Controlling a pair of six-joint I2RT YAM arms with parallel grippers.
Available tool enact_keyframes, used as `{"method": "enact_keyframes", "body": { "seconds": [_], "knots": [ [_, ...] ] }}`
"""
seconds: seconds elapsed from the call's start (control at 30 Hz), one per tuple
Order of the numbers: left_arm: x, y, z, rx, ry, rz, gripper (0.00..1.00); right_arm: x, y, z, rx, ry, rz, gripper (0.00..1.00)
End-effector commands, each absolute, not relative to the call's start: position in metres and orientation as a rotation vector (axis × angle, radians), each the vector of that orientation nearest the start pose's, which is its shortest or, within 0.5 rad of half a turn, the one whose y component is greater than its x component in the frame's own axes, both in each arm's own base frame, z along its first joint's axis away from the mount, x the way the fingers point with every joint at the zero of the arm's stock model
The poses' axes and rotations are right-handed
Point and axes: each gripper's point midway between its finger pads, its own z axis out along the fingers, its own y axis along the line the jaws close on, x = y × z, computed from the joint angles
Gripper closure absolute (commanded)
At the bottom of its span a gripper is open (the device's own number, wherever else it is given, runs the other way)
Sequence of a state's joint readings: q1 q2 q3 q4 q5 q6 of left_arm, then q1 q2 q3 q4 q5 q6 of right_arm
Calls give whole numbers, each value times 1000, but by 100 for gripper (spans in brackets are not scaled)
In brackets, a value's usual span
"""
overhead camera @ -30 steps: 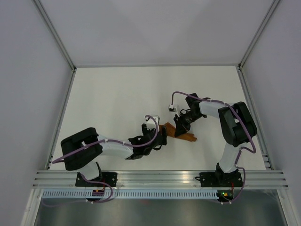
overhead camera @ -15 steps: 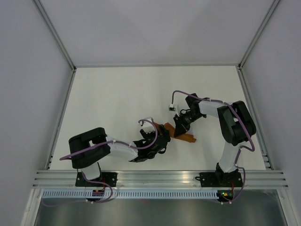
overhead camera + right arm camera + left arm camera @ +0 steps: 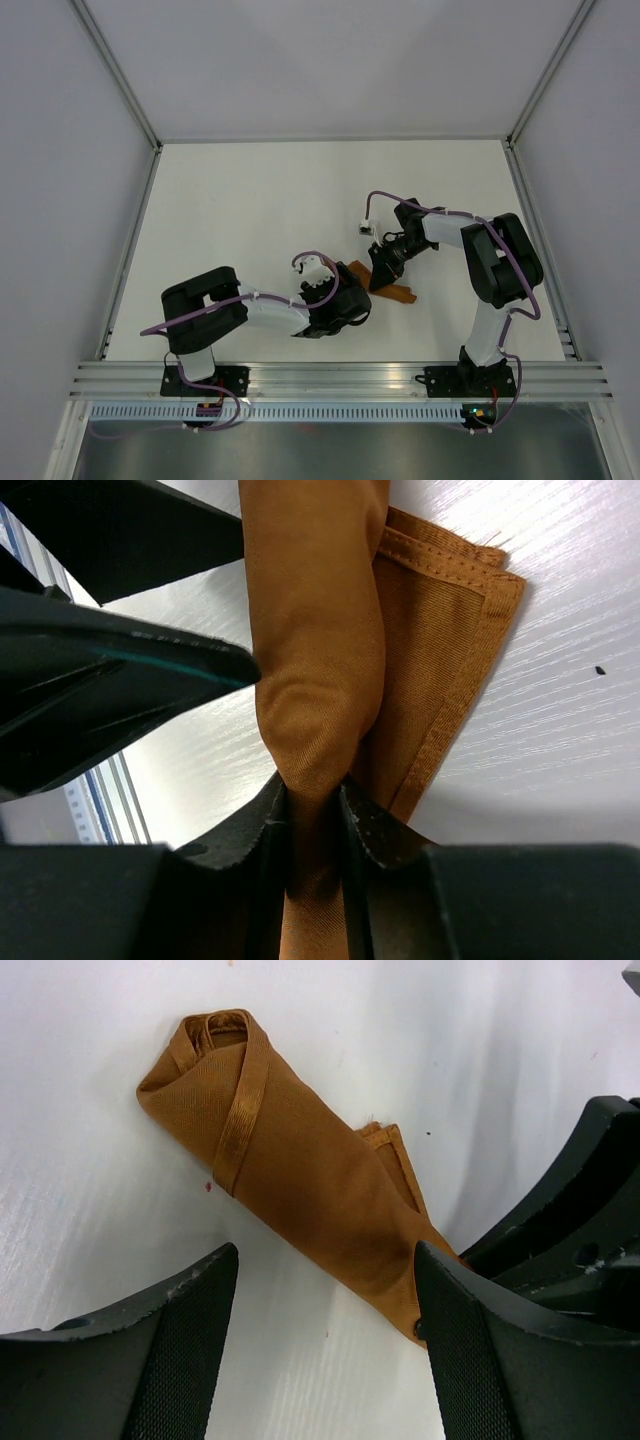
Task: Fold the napkin, place the utensils inside, and roll it up
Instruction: Roll the napkin at the center of the board.
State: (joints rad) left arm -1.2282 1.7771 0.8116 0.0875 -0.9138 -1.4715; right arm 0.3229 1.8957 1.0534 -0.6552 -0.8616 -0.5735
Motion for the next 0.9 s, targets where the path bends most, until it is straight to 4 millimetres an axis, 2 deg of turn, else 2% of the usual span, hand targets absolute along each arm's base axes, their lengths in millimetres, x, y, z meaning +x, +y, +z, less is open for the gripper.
{"method": "enact_keyframes", "body": {
  "seconds": [0.0, 0.07, 0.17, 0.3, 0.53, 0.7, 0.73, 0.77, 0.8, 0.87],
  "knots": [
    [245, -322, 32, -672, 1991, -411, 25, 249, 188, -18, -1262, 2503, 1018, 68],
    [246, -318, 27, -683, 2015, -399, 28, 254, 190, -13, -1251, 2481, 1003, 57],
    [248, -313, 22, -697, 2037, -386, 33, 260, 192, -6, -1230, 2464, 985, 48],
    [251, -310, 19, -711, 2044, -379, 35, 266, 192, 0, -1222, 2447, 952, 44],
    [261, -312, 18, -683, 2075, -355, 36, 283, 189, 9, -1186, 2425, 869, 43],
    [266, -315, 20, -666, 2084, -350, 36, 295, 189, 16, -1155, 2415, 845, 47],
    [267, -315, 20, -666, 2086, -352, 36, 296, 189, 16, -1150, 2416, 840, 50],
    [267, -315, 20, -666, 2089, -352, 36, 299, 190, 17, -1143, 2417, 838, 59],
    [267, -315, 21, -664, 2090, -353, 36, 299, 190, 17, -1140, 2421, 840, 64],
    [269, -315, 21, -661, 2094, -353, 36, 300, 191, 16, -1126, 2438, 851, 71]
  ]
}}
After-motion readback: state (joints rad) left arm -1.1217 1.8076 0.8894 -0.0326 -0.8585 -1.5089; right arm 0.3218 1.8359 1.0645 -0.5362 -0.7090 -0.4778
